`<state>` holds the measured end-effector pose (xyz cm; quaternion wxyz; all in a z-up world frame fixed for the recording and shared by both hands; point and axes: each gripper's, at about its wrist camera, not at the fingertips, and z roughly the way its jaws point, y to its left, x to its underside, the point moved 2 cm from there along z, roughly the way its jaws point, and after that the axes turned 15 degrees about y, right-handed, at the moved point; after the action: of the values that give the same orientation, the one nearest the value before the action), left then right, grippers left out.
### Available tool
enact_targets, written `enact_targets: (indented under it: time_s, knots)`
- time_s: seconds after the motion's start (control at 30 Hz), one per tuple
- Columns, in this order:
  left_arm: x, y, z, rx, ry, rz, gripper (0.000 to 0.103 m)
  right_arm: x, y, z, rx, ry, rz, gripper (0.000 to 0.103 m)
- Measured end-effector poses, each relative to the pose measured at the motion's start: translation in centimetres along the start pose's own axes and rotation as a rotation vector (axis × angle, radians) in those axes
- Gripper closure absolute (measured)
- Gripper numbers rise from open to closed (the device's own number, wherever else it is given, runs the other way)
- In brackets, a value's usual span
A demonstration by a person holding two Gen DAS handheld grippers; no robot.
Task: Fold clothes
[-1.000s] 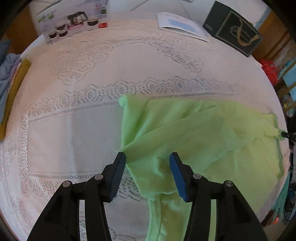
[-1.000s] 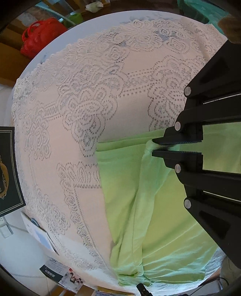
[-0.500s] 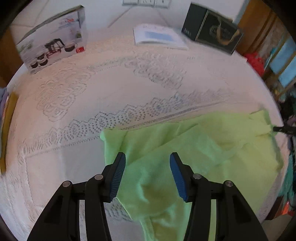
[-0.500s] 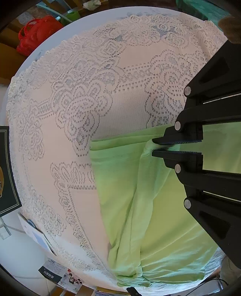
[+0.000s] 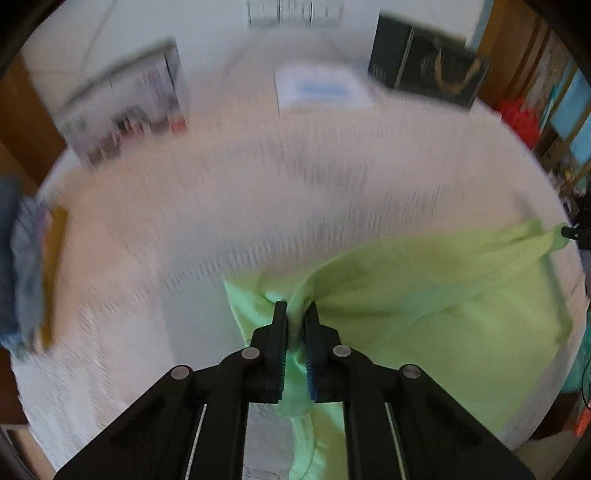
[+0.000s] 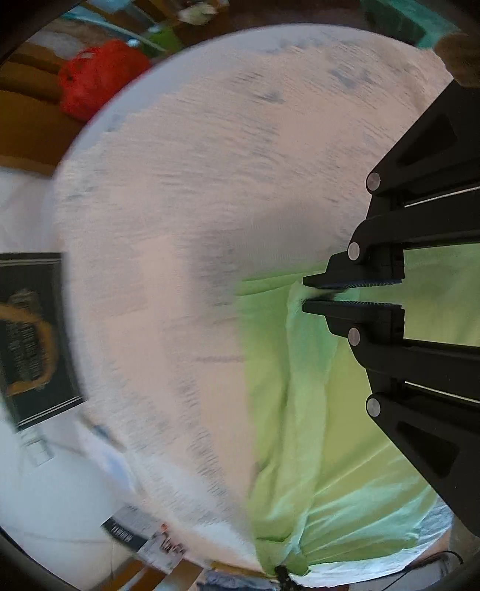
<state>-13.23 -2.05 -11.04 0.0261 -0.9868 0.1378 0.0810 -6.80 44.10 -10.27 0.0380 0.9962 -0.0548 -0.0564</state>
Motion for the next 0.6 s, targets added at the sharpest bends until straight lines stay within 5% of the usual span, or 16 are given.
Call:
enact_targets:
  time_s: [0.1,0.17,0.37,0.47,0.53,0.6]
  knots:
    - [-2.5,0.7,-2.5,0.025,-0.028,0.013,0.096,-2.6,0.0,-3.1,-0.004,-0.074,-0.017,0.097]
    - [-4.9,1.4,-2.6,-0.036,-0.049,0.028,0.096,-4.9,-0.1,-4.2,0.007,-0.112,-0.029,0.097]
    - [-15.5,5.5,1.8,-0.084,-0.076,-0.047,0.096,-14.8,0.5,-3.3,0.005,-0.184,-0.013,0.097]
    - [-17.7,6.2,5.0,-0.067,0.0,-0.088,0.084,-17.9,0.5,-1.3,-0.039,-0.176,0.041,0.096]
    - [-16.9,6.6,5.4,-0.059,0.015,-0.095,0.06,-17.8,0.5,0.0,-0.081,-0.139,0.044,0.092]
    - [-15.6,7.1,5.3,-0.061,0.017,-0.099,0.041,-16.5,0.8,1.3,-0.053,-0.087,0.021,0.063]
